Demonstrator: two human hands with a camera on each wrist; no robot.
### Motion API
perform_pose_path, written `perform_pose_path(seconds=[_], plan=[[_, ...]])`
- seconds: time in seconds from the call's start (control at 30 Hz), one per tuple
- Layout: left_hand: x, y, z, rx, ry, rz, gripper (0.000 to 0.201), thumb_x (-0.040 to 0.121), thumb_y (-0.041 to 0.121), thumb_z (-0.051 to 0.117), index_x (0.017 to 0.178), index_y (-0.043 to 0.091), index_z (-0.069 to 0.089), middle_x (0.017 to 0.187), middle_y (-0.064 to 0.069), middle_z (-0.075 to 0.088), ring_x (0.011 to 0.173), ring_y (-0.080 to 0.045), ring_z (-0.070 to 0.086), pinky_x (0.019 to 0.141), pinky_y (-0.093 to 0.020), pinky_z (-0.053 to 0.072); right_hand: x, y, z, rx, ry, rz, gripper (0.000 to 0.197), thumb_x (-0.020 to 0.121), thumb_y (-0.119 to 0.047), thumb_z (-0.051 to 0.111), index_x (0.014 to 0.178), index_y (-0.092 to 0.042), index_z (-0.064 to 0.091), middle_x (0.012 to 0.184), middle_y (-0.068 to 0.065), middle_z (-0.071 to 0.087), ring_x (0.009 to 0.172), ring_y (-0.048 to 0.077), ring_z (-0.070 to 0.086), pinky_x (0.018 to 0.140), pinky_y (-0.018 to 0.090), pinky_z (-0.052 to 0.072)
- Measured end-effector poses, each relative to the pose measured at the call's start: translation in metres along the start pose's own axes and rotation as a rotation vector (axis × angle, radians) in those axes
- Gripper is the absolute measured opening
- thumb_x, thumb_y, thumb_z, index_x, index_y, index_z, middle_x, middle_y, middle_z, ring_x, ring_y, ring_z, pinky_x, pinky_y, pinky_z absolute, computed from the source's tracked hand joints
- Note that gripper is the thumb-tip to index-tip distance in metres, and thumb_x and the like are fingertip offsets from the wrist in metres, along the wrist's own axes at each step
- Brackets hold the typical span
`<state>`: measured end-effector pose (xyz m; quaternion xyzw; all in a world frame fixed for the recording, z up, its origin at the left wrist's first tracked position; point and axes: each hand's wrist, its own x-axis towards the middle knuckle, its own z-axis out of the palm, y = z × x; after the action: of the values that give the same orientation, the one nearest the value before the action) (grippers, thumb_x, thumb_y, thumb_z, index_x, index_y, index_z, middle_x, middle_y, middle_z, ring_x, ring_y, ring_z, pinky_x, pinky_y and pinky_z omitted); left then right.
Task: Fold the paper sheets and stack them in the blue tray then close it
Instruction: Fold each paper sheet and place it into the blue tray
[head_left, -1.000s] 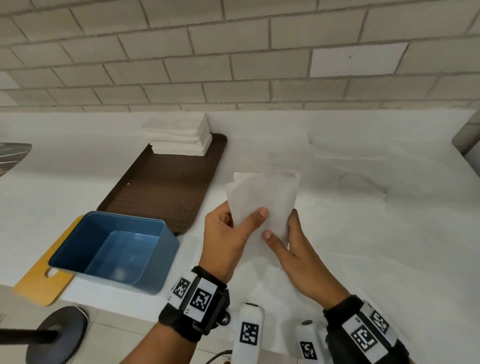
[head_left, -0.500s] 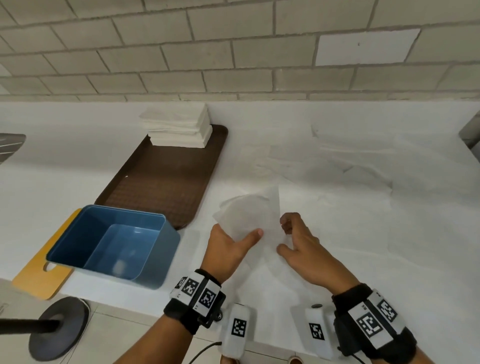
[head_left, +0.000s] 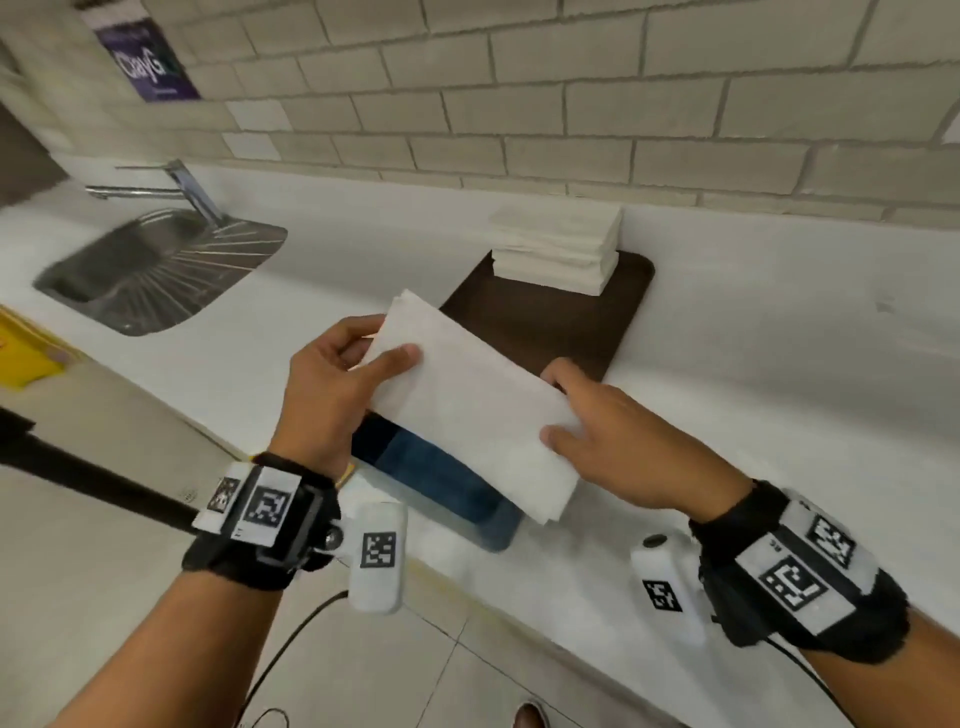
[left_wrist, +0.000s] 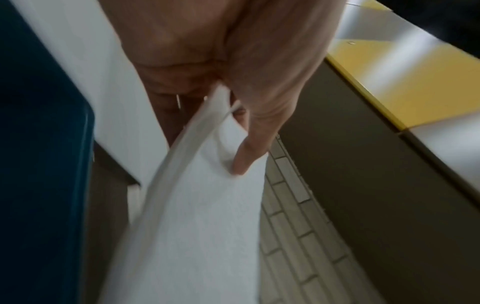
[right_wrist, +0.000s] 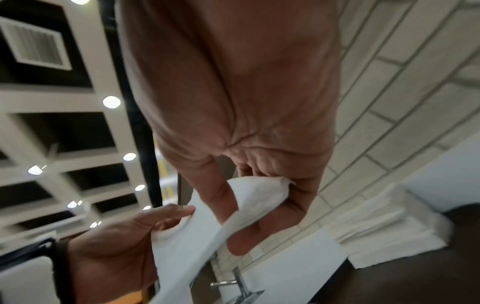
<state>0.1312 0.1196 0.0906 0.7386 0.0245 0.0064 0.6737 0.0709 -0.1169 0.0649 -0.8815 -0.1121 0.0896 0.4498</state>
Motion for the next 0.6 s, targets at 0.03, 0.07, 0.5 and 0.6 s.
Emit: perform_pose_path(seconds=[0.03, 0.07, 0.5, 0.6], plan=[[0.010, -0.003, -0.018, 0.107, -0.013, 0.005, 0.030, 0.082, 0.009, 0.081, 0.110, 0.014, 0.071, 0.101, -0.009, 0.078, 0.090, -0.025, 0.075, 0.082, -0.040, 0.060, 0.014, -0.005, 0.011, -0.080, -0.004, -0.020, 0.017, 0.099, -0.013, 0.048, 0.112, -0.021, 0.040, 0.112, -0.004, 0.057, 0.099, 0.012, 0.060, 0.083, 0.029, 0.052], [0.019, -0.008, -0.032, 0.233, -0.033, 0.018, 0.031, 0.082, 0.011, 0.082, 0.111, 0.014, 0.070, 0.097, -0.008, 0.077, 0.085, -0.020, 0.074, 0.080, -0.037, 0.060, 0.027, -0.009, 0.022, -0.176, 0.002, -0.043, 0.018, 0.098, -0.010, 0.047, 0.111, -0.020, 0.038, 0.107, -0.003, 0.055, 0.094, 0.017, 0.060, 0.078, 0.033, 0.053], [0.078, -0.069, -0.048, 1.451, -0.521, 0.334, 0.040, 0.095, 0.027, 0.063, 0.132, 0.025, 0.048, 0.123, -0.006, 0.065, 0.105, -0.028, 0.064, 0.085, -0.034, 0.052, 0.091, -0.006, 0.098, -0.669, -0.289, 0.134, 0.046, 0.088, 0.003, 0.054, 0.128, -0.007, 0.034, 0.086, 0.005, 0.041, 0.062, 0.016, 0.041, 0.047, 0.025, 0.030], [0.074, -0.068, -0.044, 1.622, -0.563, 0.395, 0.037, 0.099, 0.029, 0.055, 0.134, 0.023, 0.047, 0.133, -0.002, 0.060, 0.103, -0.025, 0.066, 0.073, -0.030, 0.046, 0.097, 0.001, 0.103, -0.724, -0.369, 0.144, 0.053, 0.090, -0.001, 0.055, 0.137, -0.006, 0.031, 0.111, 0.015, 0.054, 0.080, 0.023, 0.054, 0.065, 0.033, 0.047]])
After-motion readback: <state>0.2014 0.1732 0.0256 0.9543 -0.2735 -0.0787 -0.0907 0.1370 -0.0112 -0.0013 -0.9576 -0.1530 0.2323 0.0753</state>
